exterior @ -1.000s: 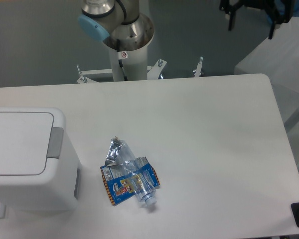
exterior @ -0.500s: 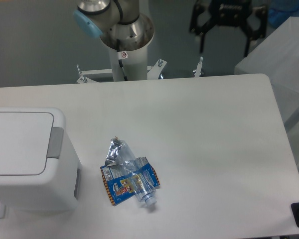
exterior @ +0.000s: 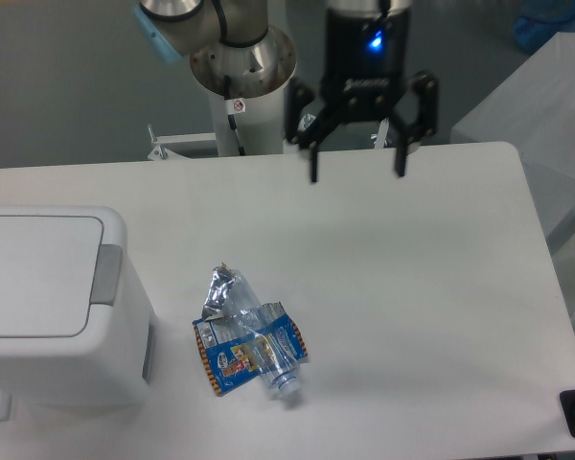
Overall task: Open the trash can
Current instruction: 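Move the gripper toward the white trash bin's lid edge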
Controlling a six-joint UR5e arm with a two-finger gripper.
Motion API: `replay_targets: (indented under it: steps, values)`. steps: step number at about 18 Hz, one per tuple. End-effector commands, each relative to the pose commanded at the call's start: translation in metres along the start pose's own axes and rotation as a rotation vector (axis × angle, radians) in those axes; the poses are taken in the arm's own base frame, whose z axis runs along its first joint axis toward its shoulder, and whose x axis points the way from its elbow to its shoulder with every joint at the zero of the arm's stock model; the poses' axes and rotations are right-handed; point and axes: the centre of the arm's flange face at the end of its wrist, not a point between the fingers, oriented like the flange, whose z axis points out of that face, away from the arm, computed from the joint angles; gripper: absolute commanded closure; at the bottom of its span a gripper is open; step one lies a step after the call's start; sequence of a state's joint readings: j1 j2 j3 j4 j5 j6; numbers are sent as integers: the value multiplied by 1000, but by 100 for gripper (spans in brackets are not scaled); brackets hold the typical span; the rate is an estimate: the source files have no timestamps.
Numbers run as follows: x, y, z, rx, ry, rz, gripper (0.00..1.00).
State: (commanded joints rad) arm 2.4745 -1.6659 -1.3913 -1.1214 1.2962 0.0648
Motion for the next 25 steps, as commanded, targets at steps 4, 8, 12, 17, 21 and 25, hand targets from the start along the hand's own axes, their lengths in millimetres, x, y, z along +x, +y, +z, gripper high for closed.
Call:
replay_targets:
  steps: [4,8,12,17,21,25]
  values:
    - [27,14,26,-31,29,-50,0]
    - [48,20,45,-42,47,-38,0]
    - [71,30,66,-83,69,-1,0]
    - [95,38,85,-115,89,35,0]
    - [105,42,97,-135,96,51,0]
    - [117,49,104,-152,104,69,0]
